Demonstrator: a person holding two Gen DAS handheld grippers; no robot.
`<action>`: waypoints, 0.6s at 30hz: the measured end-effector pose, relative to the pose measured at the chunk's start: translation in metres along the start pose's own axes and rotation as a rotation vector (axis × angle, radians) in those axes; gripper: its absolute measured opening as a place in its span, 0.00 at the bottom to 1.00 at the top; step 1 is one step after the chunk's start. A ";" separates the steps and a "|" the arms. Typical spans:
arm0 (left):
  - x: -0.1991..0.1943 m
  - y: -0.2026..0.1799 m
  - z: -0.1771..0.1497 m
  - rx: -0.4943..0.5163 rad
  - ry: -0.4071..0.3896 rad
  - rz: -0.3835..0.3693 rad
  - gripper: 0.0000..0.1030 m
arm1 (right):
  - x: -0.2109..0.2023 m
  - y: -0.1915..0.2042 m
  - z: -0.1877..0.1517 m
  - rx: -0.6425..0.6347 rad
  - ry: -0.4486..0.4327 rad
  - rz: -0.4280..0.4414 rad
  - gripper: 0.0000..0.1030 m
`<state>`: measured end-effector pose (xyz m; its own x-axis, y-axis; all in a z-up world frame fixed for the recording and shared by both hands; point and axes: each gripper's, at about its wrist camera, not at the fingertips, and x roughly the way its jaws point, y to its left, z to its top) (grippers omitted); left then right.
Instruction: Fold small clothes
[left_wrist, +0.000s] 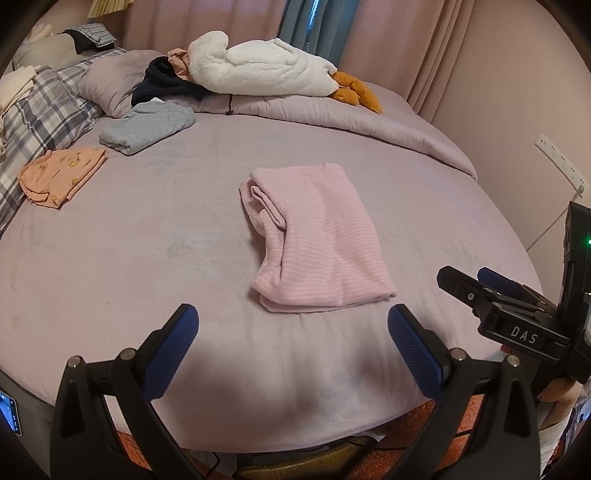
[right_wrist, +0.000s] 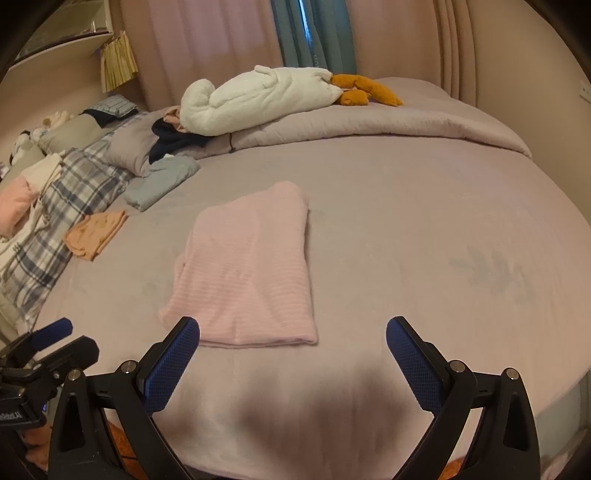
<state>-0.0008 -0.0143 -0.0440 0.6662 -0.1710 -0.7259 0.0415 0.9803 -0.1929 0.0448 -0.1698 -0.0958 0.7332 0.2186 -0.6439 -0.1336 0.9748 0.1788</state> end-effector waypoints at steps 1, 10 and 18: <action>0.000 0.000 0.000 0.001 0.002 0.000 0.99 | 0.000 0.000 0.000 -0.001 0.000 -0.001 0.98; 0.001 -0.002 -0.001 0.028 0.008 0.040 0.99 | 0.001 0.002 -0.001 -0.009 0.002 -0.009 0.98; -0.003 0.000 -0.002 0.026 0.006 0.047 0.99 | 0.003 0.005 -0.001 -0.024 0.000 -0.002 0.98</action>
<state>-0.0042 -0.0143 -0.0435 0.6634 -0.1252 -0.7377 0.0295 0.9895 -0.1413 0.0456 -0.1643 -0.0970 0.7332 0.2169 -0.6445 -0.1484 0.9760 0.1596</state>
